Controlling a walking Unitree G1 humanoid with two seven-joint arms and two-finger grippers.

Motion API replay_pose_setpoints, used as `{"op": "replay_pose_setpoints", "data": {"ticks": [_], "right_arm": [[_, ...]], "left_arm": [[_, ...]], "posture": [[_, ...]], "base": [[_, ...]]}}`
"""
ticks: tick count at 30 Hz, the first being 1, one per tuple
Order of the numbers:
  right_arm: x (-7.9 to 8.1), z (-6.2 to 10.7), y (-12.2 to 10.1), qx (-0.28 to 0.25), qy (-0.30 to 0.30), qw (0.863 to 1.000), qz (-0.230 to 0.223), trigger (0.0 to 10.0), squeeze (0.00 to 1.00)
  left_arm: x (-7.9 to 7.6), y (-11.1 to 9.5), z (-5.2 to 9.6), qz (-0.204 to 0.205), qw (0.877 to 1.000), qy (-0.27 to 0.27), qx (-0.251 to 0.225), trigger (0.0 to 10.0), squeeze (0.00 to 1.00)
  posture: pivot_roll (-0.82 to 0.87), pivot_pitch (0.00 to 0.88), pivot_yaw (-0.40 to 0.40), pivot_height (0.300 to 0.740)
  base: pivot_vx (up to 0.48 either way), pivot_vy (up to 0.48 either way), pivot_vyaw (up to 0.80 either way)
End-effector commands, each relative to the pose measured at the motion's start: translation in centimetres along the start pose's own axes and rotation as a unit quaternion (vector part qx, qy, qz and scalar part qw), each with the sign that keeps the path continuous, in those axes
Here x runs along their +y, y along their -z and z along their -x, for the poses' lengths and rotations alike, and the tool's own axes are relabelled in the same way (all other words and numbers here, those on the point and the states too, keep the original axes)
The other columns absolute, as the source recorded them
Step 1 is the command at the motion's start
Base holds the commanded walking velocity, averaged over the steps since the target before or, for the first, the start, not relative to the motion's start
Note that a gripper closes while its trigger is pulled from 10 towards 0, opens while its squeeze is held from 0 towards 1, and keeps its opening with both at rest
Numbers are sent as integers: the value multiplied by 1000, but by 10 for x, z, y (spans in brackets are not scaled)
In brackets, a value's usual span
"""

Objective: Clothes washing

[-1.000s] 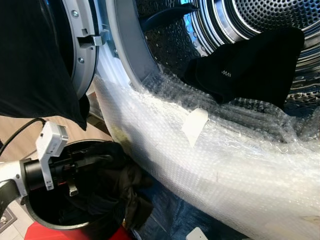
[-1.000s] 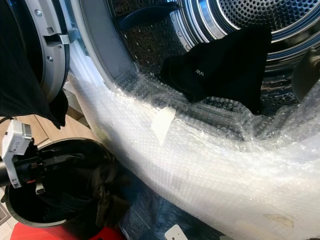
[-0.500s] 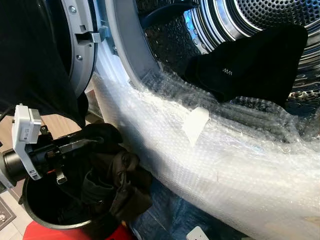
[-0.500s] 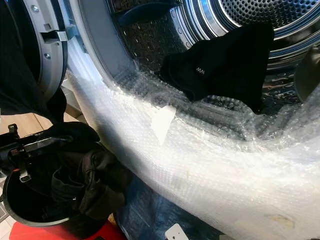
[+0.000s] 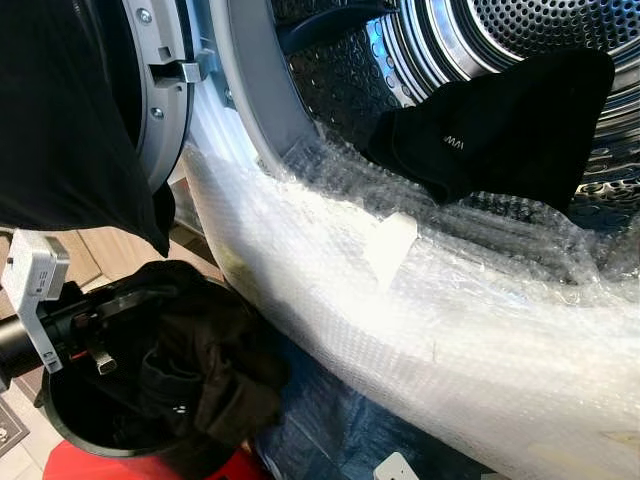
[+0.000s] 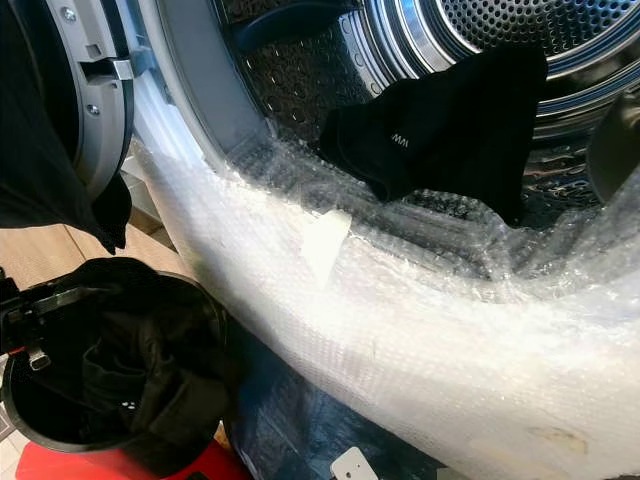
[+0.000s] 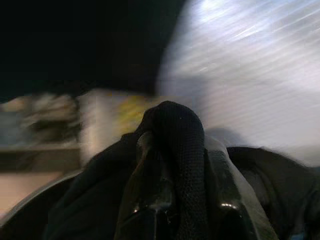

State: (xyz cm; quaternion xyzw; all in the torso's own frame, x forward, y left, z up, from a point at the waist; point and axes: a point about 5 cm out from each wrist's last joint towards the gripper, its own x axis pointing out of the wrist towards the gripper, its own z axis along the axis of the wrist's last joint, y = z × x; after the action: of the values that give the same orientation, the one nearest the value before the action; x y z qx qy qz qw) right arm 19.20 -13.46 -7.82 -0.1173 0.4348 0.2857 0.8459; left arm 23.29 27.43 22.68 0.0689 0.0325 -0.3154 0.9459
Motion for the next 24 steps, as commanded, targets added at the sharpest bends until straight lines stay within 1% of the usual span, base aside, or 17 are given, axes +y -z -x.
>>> {"op": "replay_pose_setpoints", "data": {"ticks": [1,3,4,6,7,8,10,12,14,16,17,18,20,21,22,23,24], "right_arm": [[-2,2,6,9,3,1000,-8,10000,0],[-3,2,5,9,4,1000,-8,10000,0],[-3,2,5,9,4,1000,-8,10000,0],[-4,2,5,8,6,1000,-10,10000,0],[-4,2,5,8,6,1000,-10,10000,0],[-4,2,5,9,7,1000,-10,10000,0],[-4,3,6,9,7,1000,-11,10000,0],[-4,3,8,11,8,1000,-11,10000,0],[-3,3,8,12,9,1000,-11,10000,0],[-3,3,9,12,8,1000,-12,10000,0],[-2,3,10,13,8,1000,-12,10000,0],[-3,3,10,13,10,1000,-12,10000,0],[-3,3,10,14,11,1000,-12,10000,0],[-3,3,11,14,11,1000,-10,10000,0],[-3,3,10,15,11,1000,-8,10000,0],[-3,3,10,15,12,1000,-7,10000,0],[-4,3,10,14,14,1000,-8,10000,0]], "left_arm": [[6,-3,2,-22,999,-30,0,0,0],[11,6,0,-26,998,-56,15,0,0],[11,6,0,-26,998,-56,15,0,0],[14,18,-2,-26,996,-79,37,0,0],[14,18,-2,-26,996,-79,37,0,0],[16,25,-5,-30,993,-96,55,0,0],[16,32,-9,-34,992,-104,70,0,0],[17,48,-18,-49,985,-132,103,0,0],[17,54,-22,-59,983,-136,112,0,0],[14,56,-31,-43,986,-132,94,0,0],[11,55,-39,-33,989,-119,79,0,0],[3,52,-49,-40,994,-84,64,0,0],[0,51,-54,-50,995,-66,57,0,0],[1,50,-59,-53,995,-66,51,0,0],[8,45,-70,-62,994,-79,34,0,0],[10,43,-74,-65,994,-83,26,0,0],[13,38,-79,-62,994,-93,7,0,0]], "posture": [[143,85,-64,740],[140,88,-64,740],[140,88,-64,740],[134,92,-63,740],[134,92,-63,740],[134,92,-63,740],[134,92,-63,740],[130,86,-60,740],[125,81,-59,740],[117,72,-57,740],[117,72,-57,740],[117,72,-57,740],[117,72,-57,740],[114,60,-61,740],[106,51,-59,740],[106,51,-59,740],[106,51,-59,740]], "base": [[0,0,0],[0,0,0],[0,0,0],[0,0,0],[0,0,0],[0,0,0],[0,0,0],[0,0,0],[0,0,0],[0,0,0],[0,0,0],[0,0,0],[0,0,0],[0,0,0],[0,0,0],[0,0,0],[0,0,0]]}}
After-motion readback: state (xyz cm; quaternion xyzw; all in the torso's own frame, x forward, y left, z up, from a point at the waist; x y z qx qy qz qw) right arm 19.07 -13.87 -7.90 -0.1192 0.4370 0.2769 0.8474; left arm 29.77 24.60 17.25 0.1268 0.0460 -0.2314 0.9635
